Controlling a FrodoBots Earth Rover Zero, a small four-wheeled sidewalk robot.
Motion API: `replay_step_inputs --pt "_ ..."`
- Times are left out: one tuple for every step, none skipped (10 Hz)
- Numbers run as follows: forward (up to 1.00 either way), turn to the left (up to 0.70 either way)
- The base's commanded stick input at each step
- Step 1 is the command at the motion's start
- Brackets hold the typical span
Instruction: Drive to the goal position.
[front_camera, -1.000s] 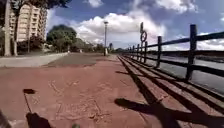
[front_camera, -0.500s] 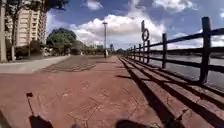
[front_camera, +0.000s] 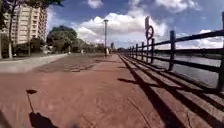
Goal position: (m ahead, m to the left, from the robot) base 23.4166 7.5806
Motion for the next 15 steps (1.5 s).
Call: replay_step_inputs --pt "0.85 -0.34" --pt "0.85 -0.13" --pt "0.85 0.0" --pt "0.85 0.0" --pt "0.85 0.0" --pt "0.85 0.0" --pt "0.85 0.0" --pt "0.85 0.0" --pt "0.85 0.0" --pt "0.85 0.0" --pt "0.85 0.0" --pt "0.85 0.0" --pt "0.85 0.0" --pt "0.85 0.0" --pt "0.85 0.0"
